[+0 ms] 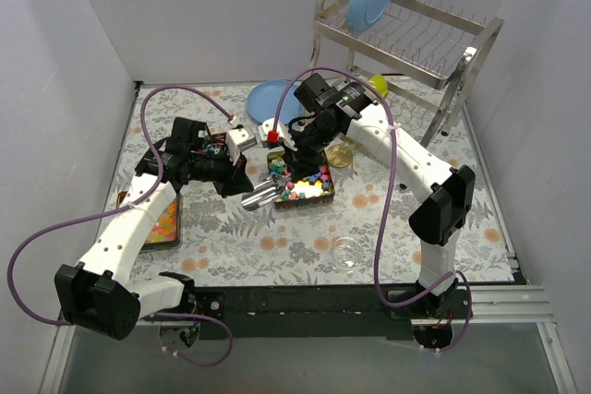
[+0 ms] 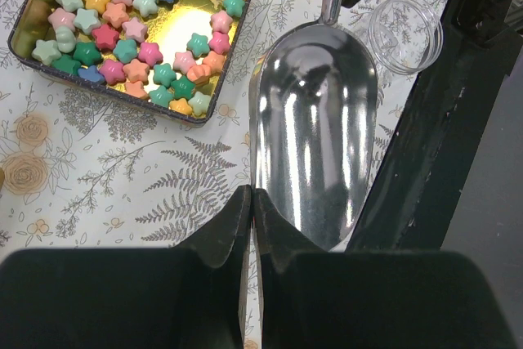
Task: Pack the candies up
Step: Adjust the spatula, then scoop the fake candies from the storage box.
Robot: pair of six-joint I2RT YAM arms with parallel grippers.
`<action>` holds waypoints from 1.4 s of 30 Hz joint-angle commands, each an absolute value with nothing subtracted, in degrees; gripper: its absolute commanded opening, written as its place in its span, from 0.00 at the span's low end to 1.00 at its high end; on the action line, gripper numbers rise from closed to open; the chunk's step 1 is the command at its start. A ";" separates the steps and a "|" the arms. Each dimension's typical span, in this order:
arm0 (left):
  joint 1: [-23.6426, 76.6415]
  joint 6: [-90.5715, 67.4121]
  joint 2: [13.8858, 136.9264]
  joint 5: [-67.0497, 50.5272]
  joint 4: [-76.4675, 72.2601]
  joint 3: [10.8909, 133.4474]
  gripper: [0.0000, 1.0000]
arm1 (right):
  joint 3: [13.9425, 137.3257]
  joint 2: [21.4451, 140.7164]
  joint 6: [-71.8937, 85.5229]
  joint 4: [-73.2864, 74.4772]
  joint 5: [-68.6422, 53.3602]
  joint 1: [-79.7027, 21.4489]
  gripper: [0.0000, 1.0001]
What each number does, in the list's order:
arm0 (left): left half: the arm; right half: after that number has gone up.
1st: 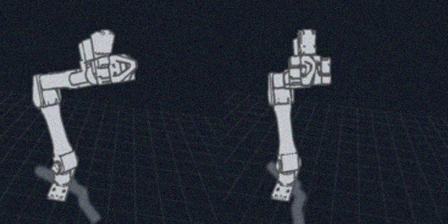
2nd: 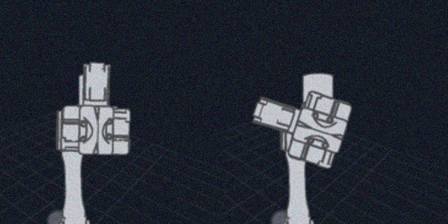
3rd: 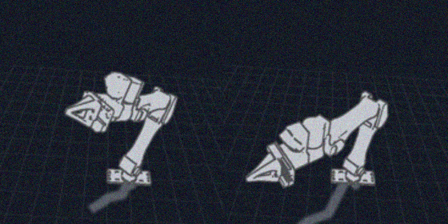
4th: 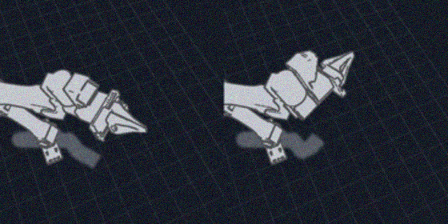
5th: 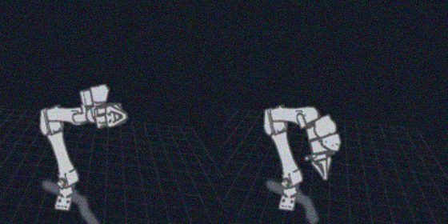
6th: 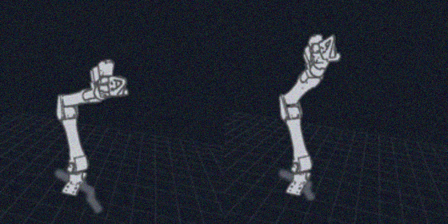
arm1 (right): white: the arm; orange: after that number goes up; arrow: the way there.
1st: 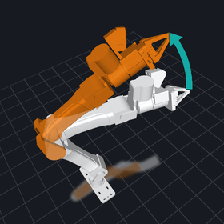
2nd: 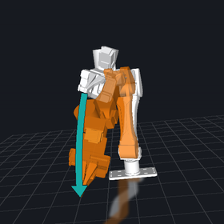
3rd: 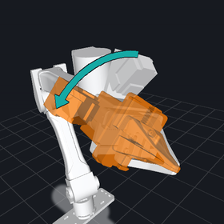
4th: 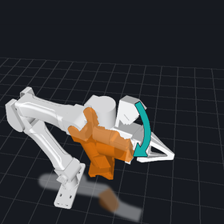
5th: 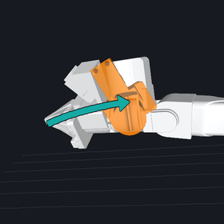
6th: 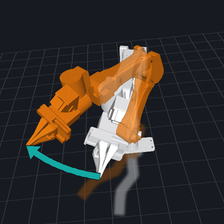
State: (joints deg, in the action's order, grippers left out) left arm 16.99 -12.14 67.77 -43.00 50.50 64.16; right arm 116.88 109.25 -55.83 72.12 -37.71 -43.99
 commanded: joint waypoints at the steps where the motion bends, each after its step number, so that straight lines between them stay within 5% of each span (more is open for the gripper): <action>1: 16.79 -12.39 66.09 -43.86 49.22 63.72 0.00 | 117.69 108.28 -54.67 71.81 -39.64 -43.86 0.39; 9: 16.87 -12.74 66.09 -43.86 48.78 63.37 0.00 | 118.92 108.54 -51.50 71.10 -41.75 -43.42 0.38; 19: 16.87 -15.81 65.30 -41.67 45.80 61.53 0.00 | 116.55 107.85 -51.68 72.78 -41.67 -43.24 0.01; 24: 16.44 -39.77 62.50 -23.22 33.78 55.21 0.67 | 114.87 105.65 -50.80 70.93 -37.88 -37.64 0.01; 25: 16.26 -42.25 61.79 -23.20 32.79 52.67 0.69 | 115.40 105.73 -50.71 70.93 -36.49 -36.57 0.01; 34: 15.21 -52.82 63.19 -28.29 24.36 44.65 0.73 | 111.27 102.92 -52.47 64.79 -18.59 -33.66 0.01; 42: 15.21 -56.95 66.71 -30.94 12.41 37.63 0.63 | 112.93 106.69 -57.48 63.19 0.51 -38.49 0.01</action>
